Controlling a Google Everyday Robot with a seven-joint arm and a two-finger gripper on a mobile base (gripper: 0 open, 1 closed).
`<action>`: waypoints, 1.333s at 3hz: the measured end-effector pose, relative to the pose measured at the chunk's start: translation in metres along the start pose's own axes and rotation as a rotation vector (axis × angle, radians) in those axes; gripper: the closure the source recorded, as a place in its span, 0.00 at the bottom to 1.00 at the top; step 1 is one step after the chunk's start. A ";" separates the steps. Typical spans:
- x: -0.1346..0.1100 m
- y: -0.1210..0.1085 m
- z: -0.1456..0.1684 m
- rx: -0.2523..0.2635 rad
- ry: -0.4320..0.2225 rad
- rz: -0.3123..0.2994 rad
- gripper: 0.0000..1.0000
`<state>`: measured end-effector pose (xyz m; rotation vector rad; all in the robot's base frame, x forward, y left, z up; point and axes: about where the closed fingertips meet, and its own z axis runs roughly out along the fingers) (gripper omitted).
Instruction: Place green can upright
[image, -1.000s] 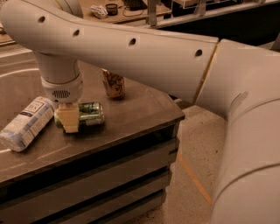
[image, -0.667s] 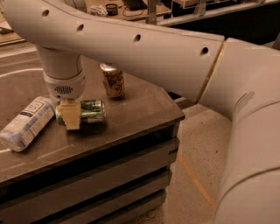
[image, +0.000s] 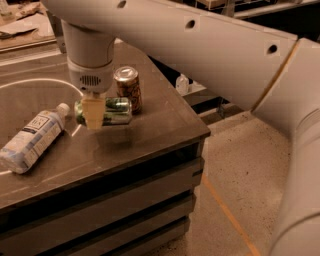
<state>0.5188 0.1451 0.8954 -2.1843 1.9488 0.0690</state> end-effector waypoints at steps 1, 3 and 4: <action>0.018 -0.025 -0.047 0.058 -0.054 0.003 1.00; 0.009 -0.029 -0.050 0.084 -0.140 -0.009 1.00; -0.003 -0.020 -0.061 0.117 -0.316 -0.034 1.00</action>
Offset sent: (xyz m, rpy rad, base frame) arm 0.0156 -0.0213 0.0316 0.0362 -0.0291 -0.0058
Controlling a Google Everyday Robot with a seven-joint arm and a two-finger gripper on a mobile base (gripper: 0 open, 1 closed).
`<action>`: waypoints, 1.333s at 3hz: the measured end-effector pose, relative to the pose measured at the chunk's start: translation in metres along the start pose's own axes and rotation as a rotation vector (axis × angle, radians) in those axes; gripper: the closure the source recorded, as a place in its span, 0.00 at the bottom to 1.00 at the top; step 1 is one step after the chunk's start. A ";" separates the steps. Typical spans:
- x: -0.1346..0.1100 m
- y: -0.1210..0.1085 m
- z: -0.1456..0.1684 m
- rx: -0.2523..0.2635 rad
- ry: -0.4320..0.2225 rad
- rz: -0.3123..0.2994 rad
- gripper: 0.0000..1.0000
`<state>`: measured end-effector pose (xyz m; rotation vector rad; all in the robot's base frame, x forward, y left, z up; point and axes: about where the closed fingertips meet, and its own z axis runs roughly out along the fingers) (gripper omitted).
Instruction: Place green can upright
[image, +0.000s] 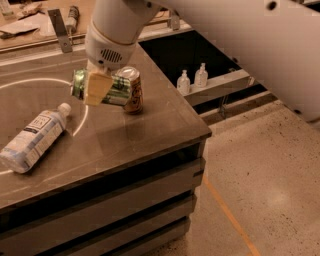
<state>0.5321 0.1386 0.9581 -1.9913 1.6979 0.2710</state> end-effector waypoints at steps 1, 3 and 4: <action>-0.007 0.004 -0.006 0.033 -0.209 -0.002 1.00; -0.021 0.002 -0.002 -0.025 -0.669 0.034 1.00; -0.021 0.002 -0.002 -0.025 -0.667 0.034 1.00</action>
Offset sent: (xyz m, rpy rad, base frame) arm -0.0020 0.0036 0.0215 0.6993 0.0795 0.1174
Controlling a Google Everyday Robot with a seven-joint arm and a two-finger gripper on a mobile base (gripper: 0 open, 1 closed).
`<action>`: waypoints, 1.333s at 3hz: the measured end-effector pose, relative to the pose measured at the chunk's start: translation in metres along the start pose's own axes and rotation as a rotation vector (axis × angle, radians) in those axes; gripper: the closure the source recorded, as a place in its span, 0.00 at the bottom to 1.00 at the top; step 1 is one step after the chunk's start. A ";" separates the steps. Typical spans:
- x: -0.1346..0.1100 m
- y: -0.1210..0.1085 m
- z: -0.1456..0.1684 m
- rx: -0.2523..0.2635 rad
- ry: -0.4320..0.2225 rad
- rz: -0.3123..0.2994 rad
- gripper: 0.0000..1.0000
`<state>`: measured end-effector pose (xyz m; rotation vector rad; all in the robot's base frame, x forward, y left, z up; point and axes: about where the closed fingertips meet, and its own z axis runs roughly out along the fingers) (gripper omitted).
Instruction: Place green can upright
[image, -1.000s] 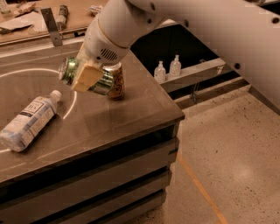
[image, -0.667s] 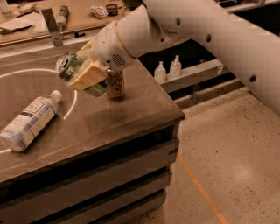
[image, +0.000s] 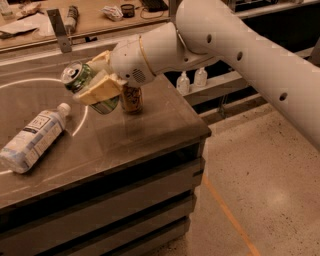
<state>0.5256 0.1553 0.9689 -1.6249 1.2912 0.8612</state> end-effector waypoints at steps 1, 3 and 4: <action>-0.001 0.008 0.005 0.001 -0.048 0.027 1.00; -0.016 0.046 0.012 0.010 -0.100 0.075 1.00; -0.019 0.067 0.015 0.024 -0.127 0.113 1.00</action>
Offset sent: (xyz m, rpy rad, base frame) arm -0.0521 0.0142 -0.0010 0.1186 0.0868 -0.0216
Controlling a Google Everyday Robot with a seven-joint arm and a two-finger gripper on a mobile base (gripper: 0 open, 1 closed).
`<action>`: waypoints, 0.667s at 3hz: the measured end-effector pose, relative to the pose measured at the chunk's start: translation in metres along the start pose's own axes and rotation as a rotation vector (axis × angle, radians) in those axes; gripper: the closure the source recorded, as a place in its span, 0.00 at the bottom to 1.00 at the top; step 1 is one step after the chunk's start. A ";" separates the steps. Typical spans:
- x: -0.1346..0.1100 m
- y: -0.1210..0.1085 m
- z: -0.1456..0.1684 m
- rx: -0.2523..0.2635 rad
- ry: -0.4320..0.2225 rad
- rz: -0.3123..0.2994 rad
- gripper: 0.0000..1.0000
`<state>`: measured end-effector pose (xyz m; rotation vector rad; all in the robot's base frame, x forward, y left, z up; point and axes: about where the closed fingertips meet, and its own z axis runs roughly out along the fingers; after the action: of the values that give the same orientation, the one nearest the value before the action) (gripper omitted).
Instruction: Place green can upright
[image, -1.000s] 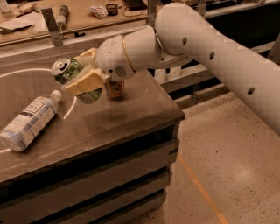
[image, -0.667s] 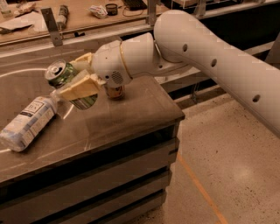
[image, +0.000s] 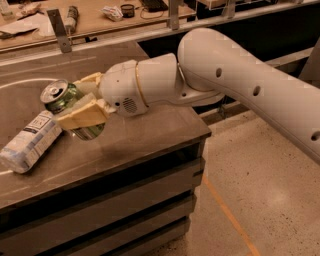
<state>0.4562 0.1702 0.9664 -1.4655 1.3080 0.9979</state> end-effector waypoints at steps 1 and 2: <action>0.012 0.011 0.003 0.006 -0.033 0.036 1.00; 0.025 0.018 0.004 0.017 -0.042 0.053 1.00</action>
Offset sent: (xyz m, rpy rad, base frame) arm -0.0171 -0.0108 -0.0458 0.0580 0.0690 -0.0516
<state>0.4415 0.1670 0.9390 -1.3964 1.3280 1.0439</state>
